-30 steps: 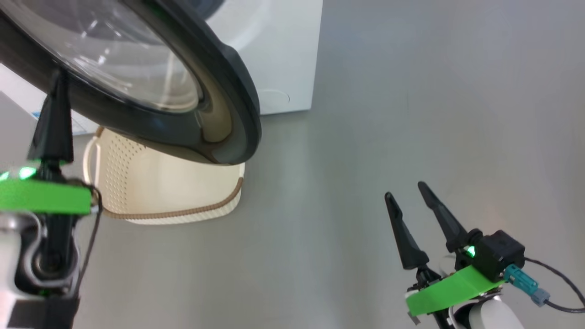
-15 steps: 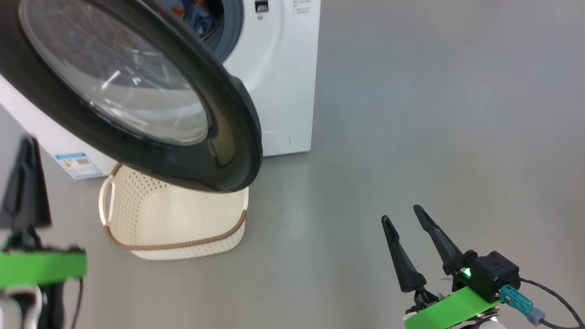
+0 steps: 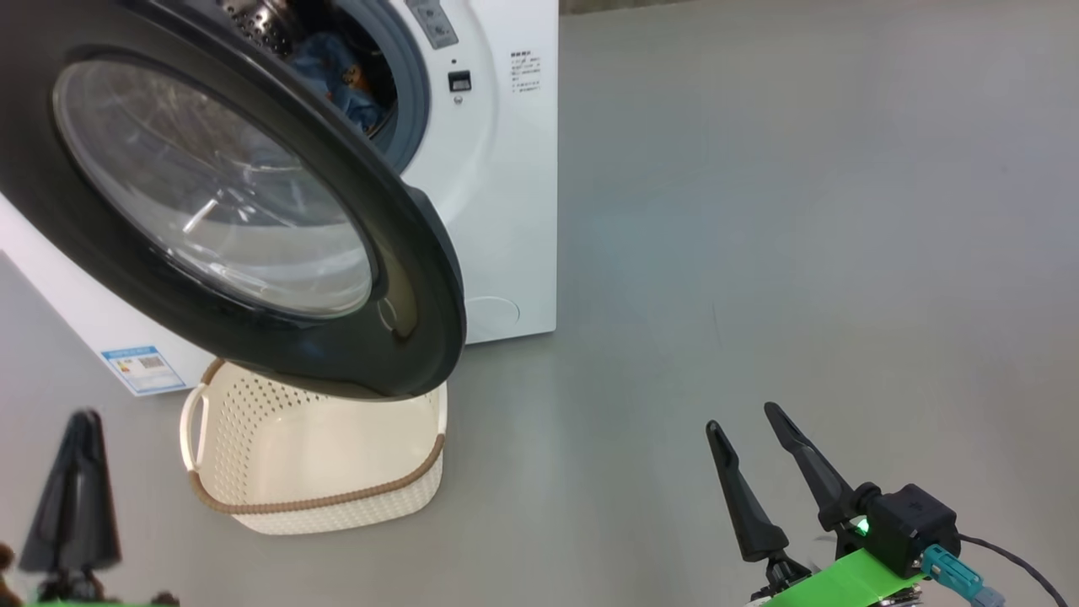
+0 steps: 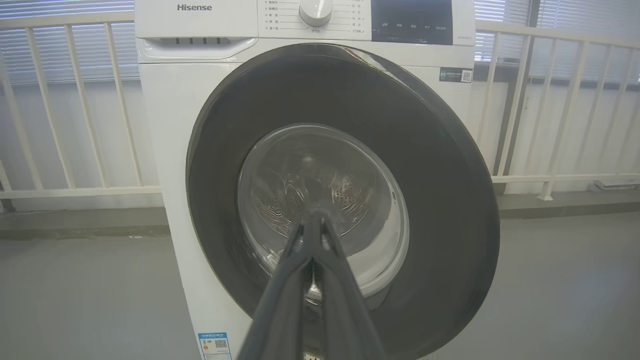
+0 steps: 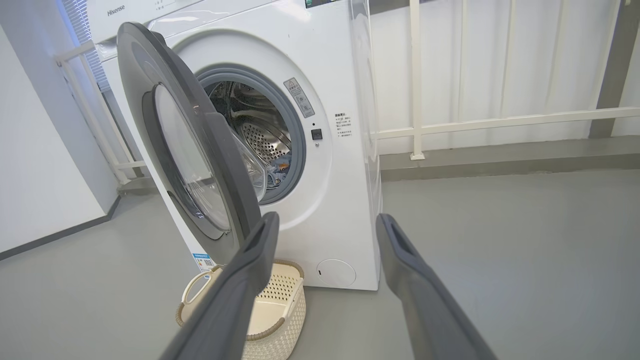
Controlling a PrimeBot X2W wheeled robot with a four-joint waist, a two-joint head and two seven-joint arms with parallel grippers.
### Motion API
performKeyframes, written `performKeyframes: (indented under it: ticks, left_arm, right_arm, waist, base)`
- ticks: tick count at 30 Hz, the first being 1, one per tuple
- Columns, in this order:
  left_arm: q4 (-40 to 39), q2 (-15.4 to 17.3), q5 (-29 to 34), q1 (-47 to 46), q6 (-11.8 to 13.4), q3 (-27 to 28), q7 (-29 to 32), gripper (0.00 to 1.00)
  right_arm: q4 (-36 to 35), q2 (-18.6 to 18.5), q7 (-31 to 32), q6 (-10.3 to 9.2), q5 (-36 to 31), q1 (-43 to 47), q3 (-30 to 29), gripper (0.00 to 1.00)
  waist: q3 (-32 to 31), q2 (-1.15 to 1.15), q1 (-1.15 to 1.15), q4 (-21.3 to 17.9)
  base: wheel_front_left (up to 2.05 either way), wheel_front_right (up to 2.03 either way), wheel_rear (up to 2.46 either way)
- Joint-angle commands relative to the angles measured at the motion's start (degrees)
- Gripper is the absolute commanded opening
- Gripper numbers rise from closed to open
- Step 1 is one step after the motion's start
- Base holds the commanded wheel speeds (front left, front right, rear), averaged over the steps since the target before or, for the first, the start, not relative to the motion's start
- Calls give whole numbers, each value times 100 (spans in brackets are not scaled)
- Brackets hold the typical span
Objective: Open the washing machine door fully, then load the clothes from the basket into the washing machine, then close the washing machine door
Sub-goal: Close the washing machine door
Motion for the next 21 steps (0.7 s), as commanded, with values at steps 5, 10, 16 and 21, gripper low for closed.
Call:
performKeyframes:
  ticks: [5, 10, 16, 21]
  left_arm:
    - [-15, -28, 245, 202, 149, 270, -29, 100]
    - [129, -111, 393, 297, 194, 309, -29, 100]
    - [222, -303, 551, 434, 256, 330, -29, 100]
    - [202, -433, 643, 522, 261, 402, -29, 100]
  right_arm:
    - [-159, 32, -44, 8, 68, 45, 95, 100]
    - [-193, 32, -44, 8, 67, 69, 73, 100]
    - [-202, 32, -44, 8, 56, 58, 75, 100]
    - [-206, 32, -44, 8, 38, 64, 53, 100]
  waist:
    - [-54, 0, 0, 20]
    - [-7, 0, 0, 65]
    - [11, 0, 0, 66]
    - [-2, 0, 0, 41]
  base:
    - [0, 0, 0]
    - [0, 0, 0]
    - [0, 0, 0]
    - [0, 0, 0]
